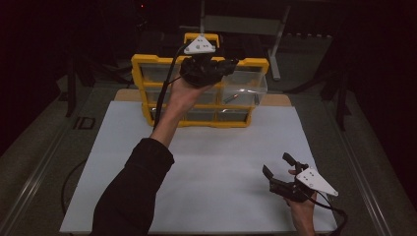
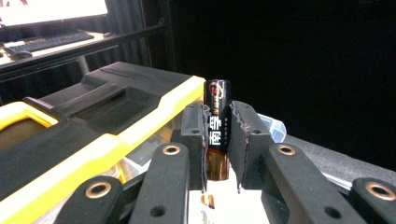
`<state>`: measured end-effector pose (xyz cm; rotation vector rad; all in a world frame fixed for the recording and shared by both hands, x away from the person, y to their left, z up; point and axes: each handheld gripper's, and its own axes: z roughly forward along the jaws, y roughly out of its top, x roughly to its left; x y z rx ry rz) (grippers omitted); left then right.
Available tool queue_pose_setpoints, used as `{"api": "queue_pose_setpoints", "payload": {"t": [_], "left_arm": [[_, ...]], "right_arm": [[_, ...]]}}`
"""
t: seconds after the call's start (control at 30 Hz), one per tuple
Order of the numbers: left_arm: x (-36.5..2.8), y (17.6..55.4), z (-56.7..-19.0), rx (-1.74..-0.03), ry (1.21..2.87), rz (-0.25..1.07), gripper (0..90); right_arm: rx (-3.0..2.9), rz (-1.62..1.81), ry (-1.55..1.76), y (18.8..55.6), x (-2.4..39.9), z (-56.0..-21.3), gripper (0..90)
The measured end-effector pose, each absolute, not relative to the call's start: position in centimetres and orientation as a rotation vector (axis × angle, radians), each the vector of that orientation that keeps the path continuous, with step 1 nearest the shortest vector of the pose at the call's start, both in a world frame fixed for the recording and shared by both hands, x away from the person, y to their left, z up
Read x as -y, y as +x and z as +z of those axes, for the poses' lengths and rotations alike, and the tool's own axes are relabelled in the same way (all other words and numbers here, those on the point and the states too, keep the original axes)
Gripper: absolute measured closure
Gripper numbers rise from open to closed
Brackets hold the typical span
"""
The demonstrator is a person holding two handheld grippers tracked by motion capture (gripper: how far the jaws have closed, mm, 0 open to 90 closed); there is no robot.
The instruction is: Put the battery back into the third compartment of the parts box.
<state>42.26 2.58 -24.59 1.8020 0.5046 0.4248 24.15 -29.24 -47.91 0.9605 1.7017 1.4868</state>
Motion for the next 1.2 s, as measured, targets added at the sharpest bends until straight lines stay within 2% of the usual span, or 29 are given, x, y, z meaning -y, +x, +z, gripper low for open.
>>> {"api": "queue_pose_setpoints", "payload": {"t": [0.73,0.77,0.87,0.93,1.03,1.2], "left_arm": [[-0.8,43.0,-25.4,-0.543,1.864,0.442,76.5],[-0.9,43.2,-25.5,-0.554,1.856,0.42,71.6],[-1.3,43.5,-25.8,-0.596,1.846,0.385,41.6],[-1.8,43.7,-25.9,-0.618,1.837,0.358,29.1],[-2.8,43.7,-26.1,-0.642,1.829,0.341,18.8],[-4.4,43.8,-26.4,-0.639,1.851,0.314,13.4]], "right_arm": [[-1.699,1.497,0.966,24.1,29.3,-47.9,13.7],[-1.698,1.497,0.965,24.1,29.3,-47.9,13.7],[-1.697,1.498,0.967,24.1,29.3,-47.9,13.7],[-1.697,1.498,0.969,24.1,29.3,-47.9,13.7],[-1.698,1.5,0.968,24.0,29.3,-47.9,13.7],[-1.7,1.496,0.971,24.1,29.3,-47.9,13.7]]}}
